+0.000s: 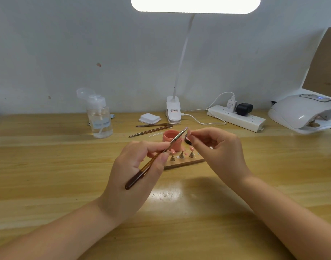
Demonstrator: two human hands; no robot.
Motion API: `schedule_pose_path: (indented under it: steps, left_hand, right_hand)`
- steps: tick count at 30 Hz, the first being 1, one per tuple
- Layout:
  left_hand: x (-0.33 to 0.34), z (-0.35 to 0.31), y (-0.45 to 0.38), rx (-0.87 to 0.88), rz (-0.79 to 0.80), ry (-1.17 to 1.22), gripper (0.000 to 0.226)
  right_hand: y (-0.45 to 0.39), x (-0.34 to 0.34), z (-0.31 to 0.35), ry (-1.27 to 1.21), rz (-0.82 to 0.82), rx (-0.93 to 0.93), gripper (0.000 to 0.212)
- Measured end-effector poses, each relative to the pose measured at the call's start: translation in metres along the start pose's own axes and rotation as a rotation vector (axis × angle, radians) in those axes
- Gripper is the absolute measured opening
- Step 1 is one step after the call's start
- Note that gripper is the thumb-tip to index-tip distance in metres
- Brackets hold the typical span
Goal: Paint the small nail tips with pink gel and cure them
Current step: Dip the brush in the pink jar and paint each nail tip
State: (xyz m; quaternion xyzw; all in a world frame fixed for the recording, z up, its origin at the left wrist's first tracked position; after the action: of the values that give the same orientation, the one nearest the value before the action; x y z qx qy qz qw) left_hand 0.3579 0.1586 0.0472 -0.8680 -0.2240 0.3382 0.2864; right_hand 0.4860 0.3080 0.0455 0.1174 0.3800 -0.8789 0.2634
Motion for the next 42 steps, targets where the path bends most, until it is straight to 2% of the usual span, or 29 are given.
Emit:
schedule_pose_path:
  steps: [18,32,37,39,42]
  left_hand:
    - [-0.003,-0.008,0.001,0.02,-0.05,-0.026,0.016]
    - [0.001,-0.001,-0.001,-0.022,0.005,-0.035,0.02]
    - [-0.002,0.004,0.001,-0.043,-0.032,0.012,0.017]
    - [-0.002,0.006,0.001,-0.055,-0.039,0.017,0.018]
    - [-0.002,0.011,0.0,-0.084,-0.048,0.036,0.019]
  right_hand:
    - [0.0,0.0,0.003,-0.014,-0.012,0.007,0.012]
    - [0.001,0.006,0.0,-0.045,0.02,0.046,0.013]
    - [-0.002,-0.008,-0.015,-0.102,-0.077,0.123,0.01]
    - [-0.004,-0.017,-0.028,-0.05,-0.119,0.186,0.007]
    - [-0.004,-0.026,-0.052,0.063,-0.098,0.316,0.004]
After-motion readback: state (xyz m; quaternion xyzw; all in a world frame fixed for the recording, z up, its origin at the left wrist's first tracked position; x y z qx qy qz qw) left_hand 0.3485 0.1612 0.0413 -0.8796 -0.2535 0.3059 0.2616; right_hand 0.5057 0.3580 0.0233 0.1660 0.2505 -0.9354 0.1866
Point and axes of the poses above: each hand's wrist, its own y-axis away from the middle knuckle, its own x-axis out of the palm, z = x × y, the point moved 7 cm from there along -y, towards the middle knuckle, and after that the axes turned 7 degrees about z, right-handed, at the moved point
